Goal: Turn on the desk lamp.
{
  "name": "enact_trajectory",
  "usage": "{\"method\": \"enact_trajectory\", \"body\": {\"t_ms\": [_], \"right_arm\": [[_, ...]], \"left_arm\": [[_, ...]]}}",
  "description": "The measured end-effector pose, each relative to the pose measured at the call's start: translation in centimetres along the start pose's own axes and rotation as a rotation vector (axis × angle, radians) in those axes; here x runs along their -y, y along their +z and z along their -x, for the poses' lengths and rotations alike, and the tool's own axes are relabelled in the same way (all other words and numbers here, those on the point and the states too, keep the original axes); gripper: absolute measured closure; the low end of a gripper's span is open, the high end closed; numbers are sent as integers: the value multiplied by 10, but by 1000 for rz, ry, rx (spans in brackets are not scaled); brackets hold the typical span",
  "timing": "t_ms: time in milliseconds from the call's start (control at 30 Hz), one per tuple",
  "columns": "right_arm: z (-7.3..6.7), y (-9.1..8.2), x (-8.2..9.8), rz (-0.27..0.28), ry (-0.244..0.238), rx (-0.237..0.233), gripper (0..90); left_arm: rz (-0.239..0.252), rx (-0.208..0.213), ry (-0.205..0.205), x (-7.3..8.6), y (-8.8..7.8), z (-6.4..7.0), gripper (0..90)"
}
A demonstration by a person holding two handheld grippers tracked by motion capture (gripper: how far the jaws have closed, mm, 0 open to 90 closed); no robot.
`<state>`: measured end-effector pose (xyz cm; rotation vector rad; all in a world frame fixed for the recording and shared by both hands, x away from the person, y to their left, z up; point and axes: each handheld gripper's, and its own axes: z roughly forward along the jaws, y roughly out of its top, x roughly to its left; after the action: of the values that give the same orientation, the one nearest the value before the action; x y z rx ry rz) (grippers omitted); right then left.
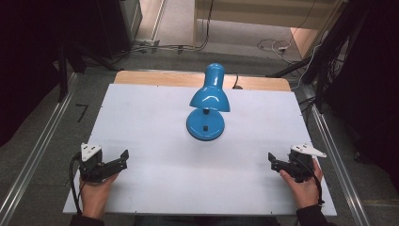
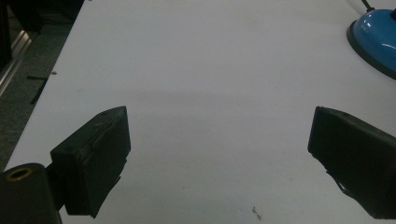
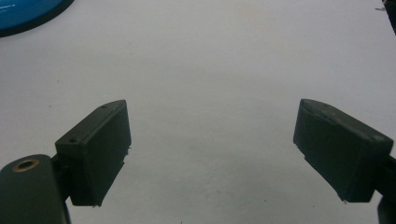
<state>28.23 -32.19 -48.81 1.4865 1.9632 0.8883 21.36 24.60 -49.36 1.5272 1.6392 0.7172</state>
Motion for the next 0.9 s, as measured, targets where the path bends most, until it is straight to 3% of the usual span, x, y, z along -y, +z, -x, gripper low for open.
{"method": "enact_trajectory", "body": {"t_ms": [900], "right_arm": [[-20,9,-14,17,-6,-80,106]], "left_arm": [[-1,4,-4,0,0,0,62]]}}
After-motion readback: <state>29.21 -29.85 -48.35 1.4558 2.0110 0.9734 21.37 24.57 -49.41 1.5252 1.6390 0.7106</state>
